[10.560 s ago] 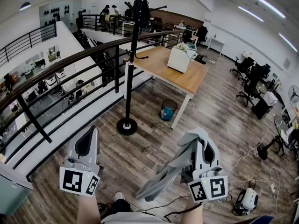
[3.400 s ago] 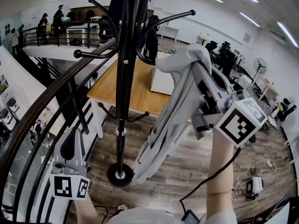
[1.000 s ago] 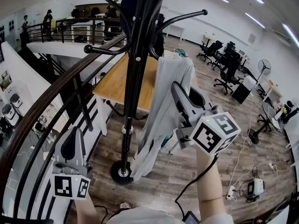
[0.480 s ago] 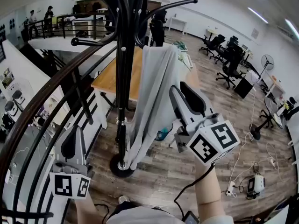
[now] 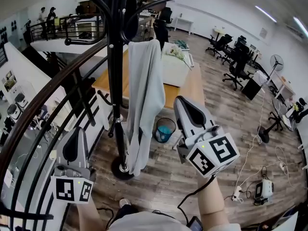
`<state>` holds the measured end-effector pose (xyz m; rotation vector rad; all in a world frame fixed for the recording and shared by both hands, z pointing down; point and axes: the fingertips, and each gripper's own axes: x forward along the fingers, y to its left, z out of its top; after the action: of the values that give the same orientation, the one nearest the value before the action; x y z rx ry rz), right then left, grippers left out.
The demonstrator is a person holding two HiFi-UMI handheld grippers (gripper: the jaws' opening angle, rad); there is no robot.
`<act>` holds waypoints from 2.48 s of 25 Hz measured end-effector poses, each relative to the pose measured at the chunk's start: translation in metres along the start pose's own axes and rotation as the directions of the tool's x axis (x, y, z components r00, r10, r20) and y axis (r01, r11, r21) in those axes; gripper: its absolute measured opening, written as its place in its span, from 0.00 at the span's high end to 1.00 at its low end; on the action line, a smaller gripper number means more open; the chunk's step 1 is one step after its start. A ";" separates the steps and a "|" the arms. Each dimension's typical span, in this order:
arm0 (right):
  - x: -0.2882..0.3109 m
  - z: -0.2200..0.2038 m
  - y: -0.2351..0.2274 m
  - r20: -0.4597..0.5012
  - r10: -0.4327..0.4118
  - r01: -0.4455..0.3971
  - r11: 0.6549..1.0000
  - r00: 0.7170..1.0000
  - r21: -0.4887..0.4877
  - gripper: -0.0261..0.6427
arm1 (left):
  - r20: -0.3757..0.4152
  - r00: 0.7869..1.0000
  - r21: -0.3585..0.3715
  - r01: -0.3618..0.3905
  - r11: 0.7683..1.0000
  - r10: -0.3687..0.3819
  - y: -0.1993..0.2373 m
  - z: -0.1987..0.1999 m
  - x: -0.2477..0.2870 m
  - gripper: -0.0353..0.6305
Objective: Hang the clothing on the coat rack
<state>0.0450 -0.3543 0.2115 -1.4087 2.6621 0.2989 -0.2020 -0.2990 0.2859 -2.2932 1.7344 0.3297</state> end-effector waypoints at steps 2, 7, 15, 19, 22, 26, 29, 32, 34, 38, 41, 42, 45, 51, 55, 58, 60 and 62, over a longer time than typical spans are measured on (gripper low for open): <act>-0.010 -0.001 -0.001 -0.003 -0.004 0.004 1.000 1.000 -0.013 0.96 | 0.001 1.000 0.006 -0.002 1.000 0.002 -0.008 0.004 -0.004 0.94; -0.033 -0.009 -0.003 -0.012 -0.017 0.017 0.999 1.000 -0.048 0.96 | 0.000 1.000 0.021 -0.005 1.000 0.005 -0.026 0.010 -0.014 0.94; -0.066 -0.024 -0.010 -0.034 -0.041 0.040 0.999 0.999 -0.028 0.96 | -0.010 1.000 0.051 -0.014 0.999 0.014 -0.053 0.020 -0.031 0.94; -0.078 -0.030 -0.011 -0.053 -0.050 0.048 0.998 0.997 -0.039 0.96 | -0.019 1.000 0.056 -0.022 0.998 0.023 -0.061 0.024 -0.039 0.94; -0.085 -0.032 -0.009 -0.060 -0.045 0.042 0.998 0.997 -0.038 0.96 | -0.027 0.999 0.062 -0.030 0.998 0.031 -0.067 0.027 -0.045 0.94; -0.096 -0.038 -0.009 -0.066 -0.041 0.039 0.999 0.997 -0.023 0.96 | -0.038 0.999 0.069 -0.036 0.997 0.039 -0.076 0.026 -0.052 0.94; -0.104 -0.044 -0.010 -0.075 -0.044 0.044 0.999 0.996 -0.009 0.96 | -0.046 0.998 0.068 -0.042 0.997 0.045 -0.080 0.024 -0.057 0.94; -0.111 -0.050 -0.010 -0.080 -0.051 0.052 0.999 0.995 0.006 0.96 | -0.054 0.997 0.066 -0.046 0.997 0.050 -0.083 0.022 -0.063 0.94; -0.115 -0.053 -0.010 -0.084 -0.055 0.056 0.998 0.995 0.014 0.96 | -0.059 0.997 0.064 -0.047 0.997 0.050 -0.086 0.021 -0.066 0.94; -0.125 -0.056 -0.010 -0.093 -0.061 0.063 0.998 0.994 0.017 0.96 | -0.068 0.996 0.063 -0.050 0.997 0.054 -0.091 0.021 -0.072 0.94; -0.132 -0.060 -0.009 -0.101 -0.066 0.068 0.998 0.993 0.017 0.96 | -0.075 0.996 0.062 -0.053 0.997 0.058 -0.095 0.021 -0.076 0.94; -0.134 -0.063 -0.008 -0.105 -0.065 0.067 0.998 0.992 0.017 0.96 | -0.077 0.995 0.061 -0.055 0.997 0.059 -0.096 0.019 -0.078 0.94; -0.139 -0.069 -0.004 -0.113 -0.059 0.062 0.998 0.992 0.019 0.96 | -0.081 0.995 0.060 -0.059 0.997 0.063 -0.098 0.017 -0.082 0.94; -0.147 -0.073 -0.005 -0.109 -0.053 0.056 0.998 0.993 0.028 0.96 | -0.084 0.994 0.061 -0.071 0.996 0.076 -0.104 0.017 -0.085 0.94; -0.154 -0.072 -0.006 -0.107 -0.057 0.060 0.998 0.993 0.024 0.96 | -0.083 0.993 0.062 -0.078 0.995 0.083 -0.107 0.018 -0.089 0.94; -0.155 -0.071 -0.009 -0.101 -0.063 0.066 0.997 0.993 0.028 0.96 | -0.083 0.993 0.061 -0.080 0.995 0.085 -0.109 0.017 -0.087 0.94; -0.156 -0.072 -0.011 -0.099 -0.066 0.070 0.997 0.993 0.031 0.96 | -0.084 0.993 0.059 -0.082 0.995 0.086 -0.111 0.016 -0.087 0.94; -0.158 -0.072 -0.011 -0.099 -0.068 0.072 0.997 0.993 0.034 0.96 | -0.085 0.993 0.058 -0.083 0.995 0.088 -0.112 0.016 -0.088 0.94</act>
<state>0.1420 -0.2495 0.3108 -1.5393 2.6719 0.1759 -0.1182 -0.1851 0.3063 -2.2304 1.8638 0.1984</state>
